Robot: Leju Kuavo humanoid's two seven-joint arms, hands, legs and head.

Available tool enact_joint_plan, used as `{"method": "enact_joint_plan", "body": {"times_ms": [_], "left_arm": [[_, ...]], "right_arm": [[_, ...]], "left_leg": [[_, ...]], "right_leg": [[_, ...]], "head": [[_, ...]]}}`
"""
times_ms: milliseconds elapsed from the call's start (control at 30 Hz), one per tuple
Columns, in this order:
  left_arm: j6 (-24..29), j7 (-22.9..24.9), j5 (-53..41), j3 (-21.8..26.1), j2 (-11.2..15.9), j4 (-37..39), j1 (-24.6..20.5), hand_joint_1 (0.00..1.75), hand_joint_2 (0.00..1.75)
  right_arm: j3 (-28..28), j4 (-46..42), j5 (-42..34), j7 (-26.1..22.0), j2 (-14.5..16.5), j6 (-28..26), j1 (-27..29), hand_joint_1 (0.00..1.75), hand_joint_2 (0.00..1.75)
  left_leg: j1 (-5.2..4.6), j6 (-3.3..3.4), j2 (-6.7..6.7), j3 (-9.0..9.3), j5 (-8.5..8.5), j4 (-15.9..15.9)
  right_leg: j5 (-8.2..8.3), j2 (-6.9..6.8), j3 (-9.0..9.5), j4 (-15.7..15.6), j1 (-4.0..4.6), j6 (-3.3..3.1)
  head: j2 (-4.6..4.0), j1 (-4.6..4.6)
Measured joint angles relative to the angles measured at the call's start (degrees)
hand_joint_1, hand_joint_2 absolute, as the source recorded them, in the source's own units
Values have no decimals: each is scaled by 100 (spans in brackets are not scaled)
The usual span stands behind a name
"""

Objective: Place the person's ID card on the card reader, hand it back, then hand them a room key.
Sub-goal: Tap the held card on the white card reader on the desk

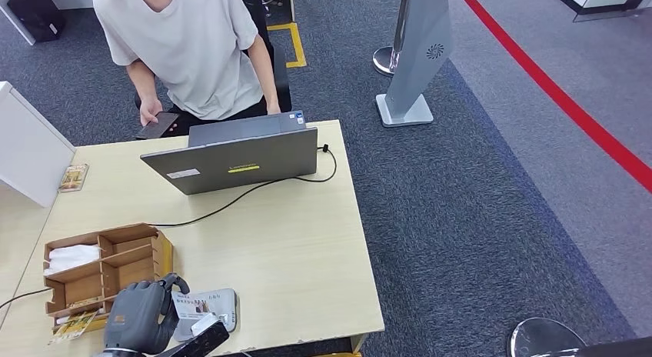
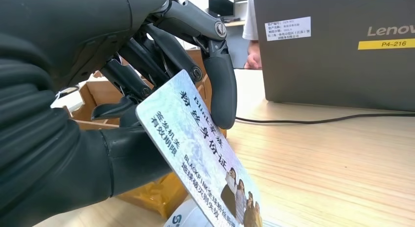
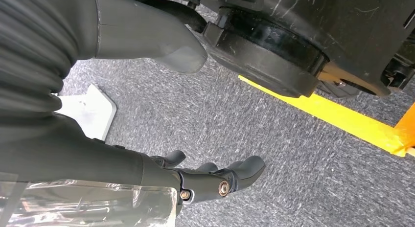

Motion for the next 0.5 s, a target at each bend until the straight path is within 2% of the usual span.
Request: {"method": "enact_joint_plan", "body": {"times_ms": [500], "left_arm": [[-31,178,107,-26,30,31,22,175,175]], "right_arm": [[-34,-8,-8,4,0,0,18,0,175]], "left_leg": [[0,0,0,0,0,0]], "right_leg": [[0,0,0,0,0,0]], "head": [[0,1]]}}
